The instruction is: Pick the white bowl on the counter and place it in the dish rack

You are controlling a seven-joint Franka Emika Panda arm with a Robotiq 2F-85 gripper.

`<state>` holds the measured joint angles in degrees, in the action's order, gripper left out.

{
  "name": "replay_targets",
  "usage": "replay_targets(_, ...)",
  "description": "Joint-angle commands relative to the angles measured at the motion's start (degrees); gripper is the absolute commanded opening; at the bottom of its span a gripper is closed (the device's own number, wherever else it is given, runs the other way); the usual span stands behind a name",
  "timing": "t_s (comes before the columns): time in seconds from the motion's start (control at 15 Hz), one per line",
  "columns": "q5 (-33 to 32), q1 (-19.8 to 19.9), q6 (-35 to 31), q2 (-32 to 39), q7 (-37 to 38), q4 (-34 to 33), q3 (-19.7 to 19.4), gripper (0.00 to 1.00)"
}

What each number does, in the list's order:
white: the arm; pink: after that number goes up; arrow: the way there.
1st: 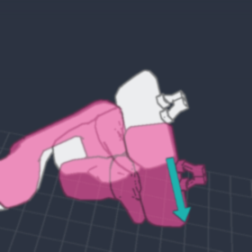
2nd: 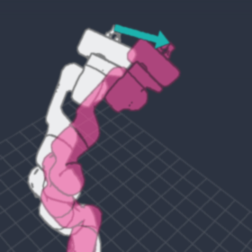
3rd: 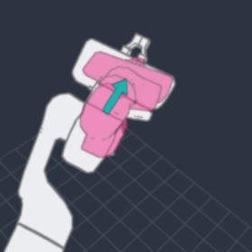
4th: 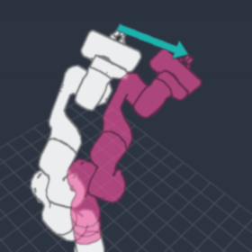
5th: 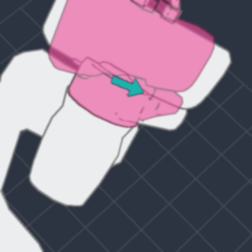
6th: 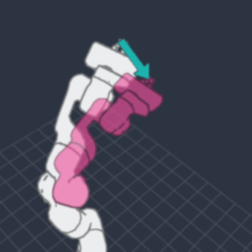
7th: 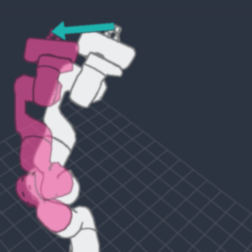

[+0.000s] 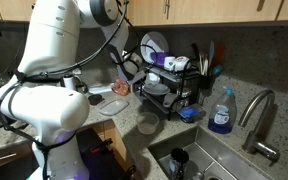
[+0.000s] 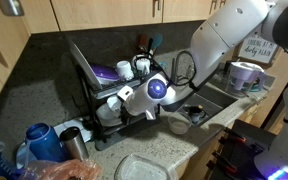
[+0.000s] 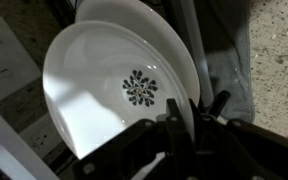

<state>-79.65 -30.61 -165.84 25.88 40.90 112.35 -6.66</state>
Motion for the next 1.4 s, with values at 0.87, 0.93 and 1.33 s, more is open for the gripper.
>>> replay_targets(0.87,-6.2,-1.6,4.4,1.5,22.4,-3.1,-1.2,0.03)
replay_targets(0.93,-6.6,-1.6,3.9,1.8,22.4,-3.5,-1.2,0.03)
replay_targets(1.33,-7.7,-2.2,3.7,4.7,21.2,-7.3,-0.9,0.03)
